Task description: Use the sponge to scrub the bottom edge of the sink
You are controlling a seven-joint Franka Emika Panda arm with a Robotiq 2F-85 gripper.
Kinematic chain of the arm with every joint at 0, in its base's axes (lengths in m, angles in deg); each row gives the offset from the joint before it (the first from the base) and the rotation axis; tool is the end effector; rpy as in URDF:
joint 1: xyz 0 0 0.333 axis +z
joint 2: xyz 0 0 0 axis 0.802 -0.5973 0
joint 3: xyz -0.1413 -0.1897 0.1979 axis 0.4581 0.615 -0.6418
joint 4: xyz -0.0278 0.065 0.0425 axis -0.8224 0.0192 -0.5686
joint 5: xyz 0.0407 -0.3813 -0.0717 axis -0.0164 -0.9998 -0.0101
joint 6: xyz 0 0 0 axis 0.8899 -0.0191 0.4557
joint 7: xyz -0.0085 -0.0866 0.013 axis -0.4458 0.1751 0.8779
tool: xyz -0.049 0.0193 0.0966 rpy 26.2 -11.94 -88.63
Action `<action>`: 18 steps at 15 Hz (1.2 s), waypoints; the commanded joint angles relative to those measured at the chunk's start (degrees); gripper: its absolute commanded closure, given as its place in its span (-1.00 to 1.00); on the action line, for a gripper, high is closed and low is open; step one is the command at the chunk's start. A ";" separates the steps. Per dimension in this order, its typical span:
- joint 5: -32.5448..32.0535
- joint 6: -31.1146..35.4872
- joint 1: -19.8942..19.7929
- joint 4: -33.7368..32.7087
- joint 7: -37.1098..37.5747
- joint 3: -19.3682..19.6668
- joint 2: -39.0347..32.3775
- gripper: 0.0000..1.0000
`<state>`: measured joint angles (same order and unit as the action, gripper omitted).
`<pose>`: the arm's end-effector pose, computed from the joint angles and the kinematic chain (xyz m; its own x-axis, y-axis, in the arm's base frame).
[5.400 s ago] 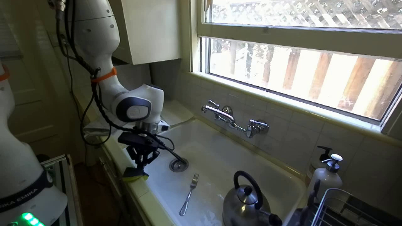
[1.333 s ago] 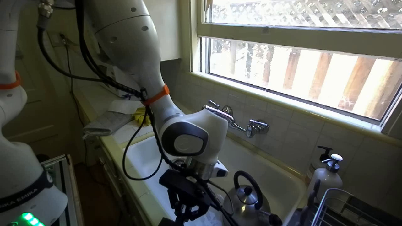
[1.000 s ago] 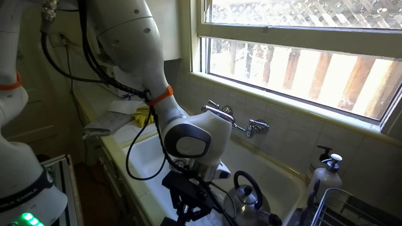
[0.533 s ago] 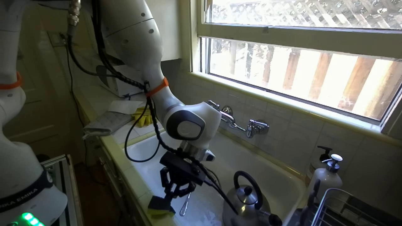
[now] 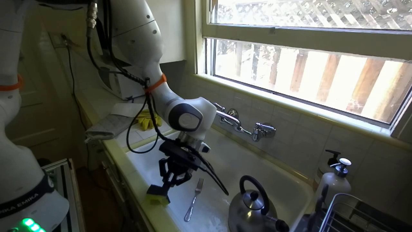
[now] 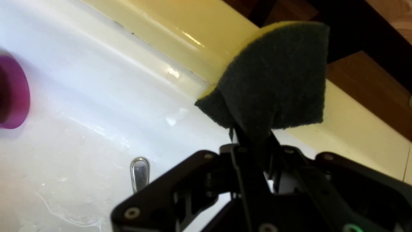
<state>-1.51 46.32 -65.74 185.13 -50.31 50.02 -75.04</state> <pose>0.4243 -0.1186 0.1152 0.6855 0.5778 -0.4429 0.4900 -0.8161 -0.3064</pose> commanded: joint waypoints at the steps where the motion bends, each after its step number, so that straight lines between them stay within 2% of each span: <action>1: 2.75 3.69 0.40 -0.43 5.28 0.03 -0.33 0.93; 9: 12.10 21.43 -2.39 -0.41 11.30 -1.61 -1.07 0.93; 15: 12.34 32.51 -2.60 -0.56 17.84 -1.73 -2.55 0.93; 17: 12.02 34.27 -2.79 -1.22 19.32 -2.12 -3.53 0.93; 18: 12.03 35.22 -2.89 -1.18 19.92 -2.42 -3.76 0.86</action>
<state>9.60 78.68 -67.61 184.64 -32.41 48.97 -77.16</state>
